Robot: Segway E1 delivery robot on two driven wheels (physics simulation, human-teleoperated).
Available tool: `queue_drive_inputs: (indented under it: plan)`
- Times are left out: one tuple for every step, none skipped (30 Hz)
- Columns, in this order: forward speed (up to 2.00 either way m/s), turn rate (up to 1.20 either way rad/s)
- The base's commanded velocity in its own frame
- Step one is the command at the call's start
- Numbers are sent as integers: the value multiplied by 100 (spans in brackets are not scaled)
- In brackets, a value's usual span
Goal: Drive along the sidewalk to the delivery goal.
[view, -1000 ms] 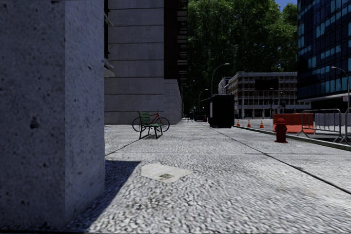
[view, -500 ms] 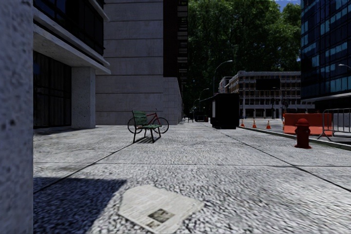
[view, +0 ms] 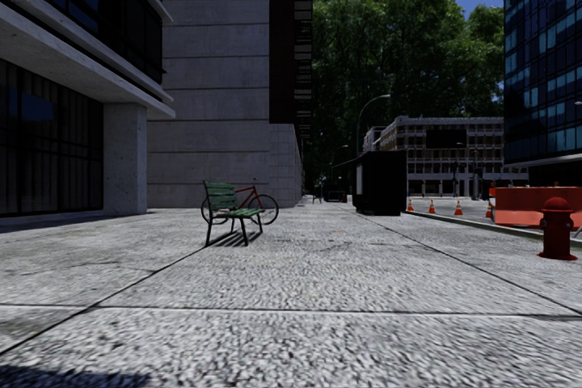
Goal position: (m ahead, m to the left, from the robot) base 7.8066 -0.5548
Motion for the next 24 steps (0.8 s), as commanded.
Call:
queue_drive_inputs:
  plan:
    - [200,0]
    - [200,0]
    - [200,0]
    - [200,0]
    - [200,0]
    - [200,0]
    - [200,0]
    - [200,0]
    - [200,0]
    - [200,0]
    - [200,0]
    - [200,0]
    - [200,0]
    - [200,-4]
    - [200,-4]
    - [200,-26]
    - [200,-41]
    - [200,-45]
    - [200,-45]
    - [200,-46]
    - [200,-46]
    - [200,-46]
    - [200,-46]
    - [200,-46]
